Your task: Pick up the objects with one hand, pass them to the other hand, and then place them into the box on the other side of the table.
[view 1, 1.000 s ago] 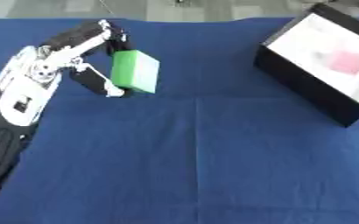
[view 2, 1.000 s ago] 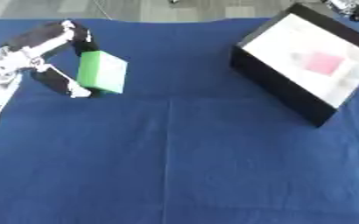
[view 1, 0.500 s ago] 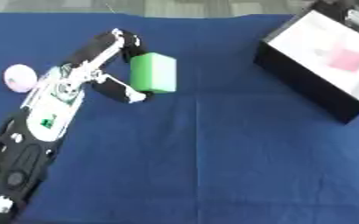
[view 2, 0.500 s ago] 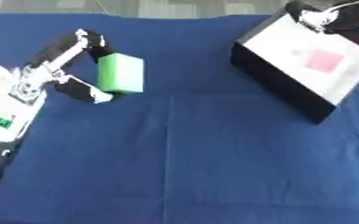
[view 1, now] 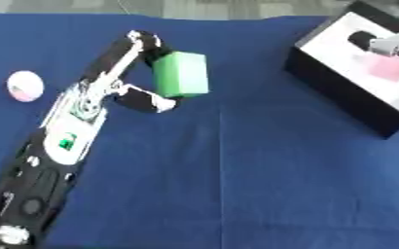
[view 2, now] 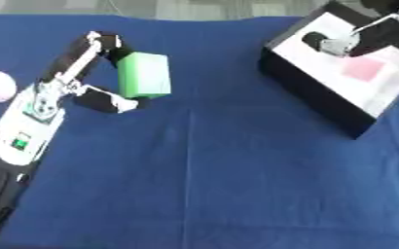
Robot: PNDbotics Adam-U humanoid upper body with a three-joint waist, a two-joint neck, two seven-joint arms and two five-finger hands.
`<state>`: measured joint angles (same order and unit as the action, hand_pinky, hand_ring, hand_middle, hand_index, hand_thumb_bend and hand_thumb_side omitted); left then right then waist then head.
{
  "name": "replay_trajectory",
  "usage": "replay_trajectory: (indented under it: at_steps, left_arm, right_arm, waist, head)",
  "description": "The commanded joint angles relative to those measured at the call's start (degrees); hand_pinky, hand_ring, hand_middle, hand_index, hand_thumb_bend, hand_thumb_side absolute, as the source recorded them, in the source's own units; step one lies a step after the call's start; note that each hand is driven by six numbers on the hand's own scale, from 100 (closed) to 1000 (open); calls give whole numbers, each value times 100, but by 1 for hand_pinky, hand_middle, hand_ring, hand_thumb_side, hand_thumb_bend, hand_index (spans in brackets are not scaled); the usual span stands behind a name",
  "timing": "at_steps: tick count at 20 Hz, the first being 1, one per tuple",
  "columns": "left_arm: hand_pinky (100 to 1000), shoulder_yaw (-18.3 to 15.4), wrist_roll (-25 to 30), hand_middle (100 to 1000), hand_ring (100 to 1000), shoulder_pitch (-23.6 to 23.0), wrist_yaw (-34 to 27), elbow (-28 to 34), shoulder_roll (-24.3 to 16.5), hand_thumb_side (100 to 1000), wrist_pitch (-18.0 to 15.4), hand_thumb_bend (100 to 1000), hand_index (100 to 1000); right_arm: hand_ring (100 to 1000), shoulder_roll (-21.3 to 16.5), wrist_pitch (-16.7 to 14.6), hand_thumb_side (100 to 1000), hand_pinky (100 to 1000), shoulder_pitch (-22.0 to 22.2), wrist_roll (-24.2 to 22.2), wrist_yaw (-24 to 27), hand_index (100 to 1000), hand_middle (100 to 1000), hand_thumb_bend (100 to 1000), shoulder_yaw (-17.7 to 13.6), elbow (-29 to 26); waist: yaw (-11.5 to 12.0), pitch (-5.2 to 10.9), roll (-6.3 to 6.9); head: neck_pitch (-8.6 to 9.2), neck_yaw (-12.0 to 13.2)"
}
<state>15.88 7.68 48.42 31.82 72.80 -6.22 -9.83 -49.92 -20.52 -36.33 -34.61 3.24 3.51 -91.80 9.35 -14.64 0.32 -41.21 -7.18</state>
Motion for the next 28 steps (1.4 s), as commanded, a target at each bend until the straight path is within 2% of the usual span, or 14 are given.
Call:
replay_trajectory:
  at_steps: [1,5,10,17,18,20,28]
  left_arm:
    - [546,-80,-151,484,515,40,-63,-20,114,100,-12,100,550]
    - [544,-102,-249,482,514,-26,-121,-155,273,100,-29,100,550]
    - [542,-93,-275,481,512,-54,-139,-219,460,100,-73,100,550]
    - [541,-76,-334,479,510,-71,-86,-219,688,100,-136,100,549]
    - [540,-75,-344,478,509,-69,-79,-214,707,100,-145,100,548]
    - [540,-76,-366,477,509,-71,-83,-210,757,100,-155,100,548]
    - [539,-76,-447,476,507,-72,-175,-174,899,100,-187,100,549]
  right_arm:
    - [1000,-63,-158,127,892,-136,-106,-182,855,819,341,35,-110]
    - [1000,41,-372,100,890,-265,-194,-448,854,814,418,172,-97]
    - [1000,240,-537,100,886,-439,-244,-745,851,807,417,338,13]
    - [1000,485,-536,116,880,-630,-262,-986,840,794,406,471,174]
    - [998,503,-529,119,877,-648,-251,-1018,833,787,379,479,199]
    - [992,533,-507,119,875,-691,-188,-1080,825,778,412,502,253]
    - [1000,737,-528,152,874,-855,-185,-1365,821,776,402,708,399]
  waist:
    - [-15,245,-86]
    - [-44,240,-110]
    - [-17,221,-132]
    - [33,177,-159]
    - [40,174,-160]
    - [53,168,-160]
    - [113,144,-157]
  head:
    - [-35,3]
    - [-51,5]
    - [-36,-16]
    - [-7,-29]
    - [-4,-35]
    - [2,-51]
    - [8,-194]
